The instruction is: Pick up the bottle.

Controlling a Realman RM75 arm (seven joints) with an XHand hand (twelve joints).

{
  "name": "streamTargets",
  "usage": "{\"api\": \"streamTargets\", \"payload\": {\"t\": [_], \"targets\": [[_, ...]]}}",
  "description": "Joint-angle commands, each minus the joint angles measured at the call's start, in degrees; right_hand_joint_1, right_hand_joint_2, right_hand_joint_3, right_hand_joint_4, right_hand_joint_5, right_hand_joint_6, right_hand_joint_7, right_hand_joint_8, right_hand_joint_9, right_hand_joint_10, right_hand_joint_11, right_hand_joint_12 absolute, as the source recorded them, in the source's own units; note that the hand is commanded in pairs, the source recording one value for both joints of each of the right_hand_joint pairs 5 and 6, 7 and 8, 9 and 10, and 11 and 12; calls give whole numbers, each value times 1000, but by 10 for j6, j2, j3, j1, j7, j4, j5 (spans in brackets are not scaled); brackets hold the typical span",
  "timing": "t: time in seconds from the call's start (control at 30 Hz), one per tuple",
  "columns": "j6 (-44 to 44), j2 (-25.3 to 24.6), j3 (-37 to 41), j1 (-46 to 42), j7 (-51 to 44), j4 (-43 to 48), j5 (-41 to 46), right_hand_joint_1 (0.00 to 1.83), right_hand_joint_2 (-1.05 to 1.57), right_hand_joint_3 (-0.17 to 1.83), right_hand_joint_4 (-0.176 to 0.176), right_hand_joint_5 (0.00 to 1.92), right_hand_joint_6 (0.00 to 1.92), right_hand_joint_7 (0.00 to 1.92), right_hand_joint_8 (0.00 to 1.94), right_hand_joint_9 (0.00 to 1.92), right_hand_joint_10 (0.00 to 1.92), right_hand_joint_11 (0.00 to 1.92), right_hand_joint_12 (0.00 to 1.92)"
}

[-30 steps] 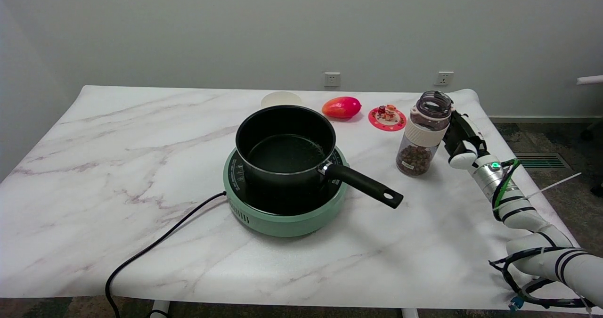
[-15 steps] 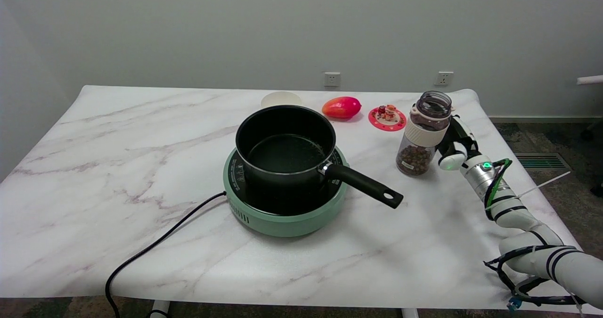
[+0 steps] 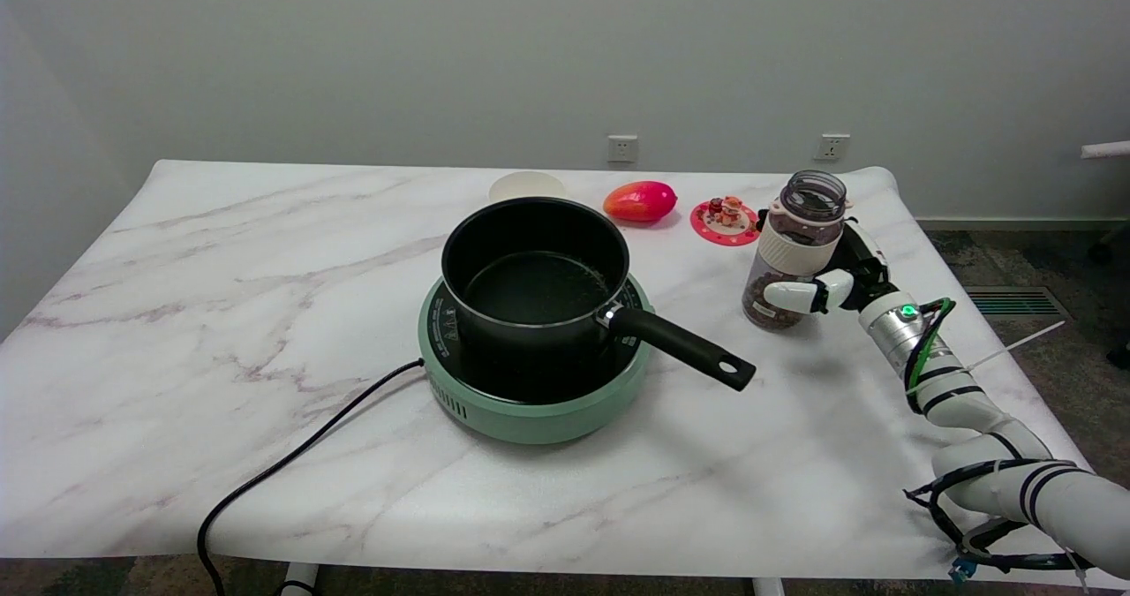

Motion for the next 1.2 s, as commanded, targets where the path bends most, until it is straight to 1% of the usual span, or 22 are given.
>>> {"api": "streamTargets", "payload": {"t": [0.03, 0.07, 0.1, 0.2, 0.47, 0.53, 0.6, 0.7, 0.77, 0.97, 1.2], "targets": [[4, -2, -1, 5, 0, -11, -3, 1526, -195, 819, 0, 122, 122, 616, 616, 634, 634, 65, 65], [5, -2, -1, 5, 0, -11, -3, 1530, -175, 817, 0, 131, 131, 631, 631, 660, 660, 73, 73], [5, -2, 0, 5, 0, -11, -3, 1540, -139, 833, 0, 146, 146, 653, 653, 698, 698, 122, 122], [5, -2, 0, 5, 0, -12, -3, 1545, -129, 815, 0, 171, 171, 678, 678, 742, 742, 188, 188], [7, 1, 4, 3, 0, -14, -3, 1551, -125, 849, 0, 219, 219, 757, 757, 785, 785, 333, 333], [9, 2, 4, 3, 0, -16, -3, 1555, -134, 887, 0, 230, 230, 819, 819, 808, 808, 365, 365], [13, 2, 4, 3, 0, -18, -3, 1560, -155, 965, 0, 248, 248, 931, 931, 858, 858, 417, 417], [14, 2, 4, 3, 0, -19, -3, 1589, -124, 1127, 0, 316, 316, 1135, 1135, 987, 987, 578, 578], [14, 3, 4, 3, 0, -20, -3, 1597, -110, 1154, 0, 333, 333, 1174, 1174, 1011, 1011, 617, 617], [16, 3, 5, 4, 2, -25, -3, 1609, -126, 1259, 0, 384, 384, 1206, 1206, 1041, 1041, 755, 755], [15, 4, 5, 5, 2, -27, -3, 1613, -109, 1289, 0, 409, 409, 1255, 1255, 1082, 1082, 807, 807]]}}
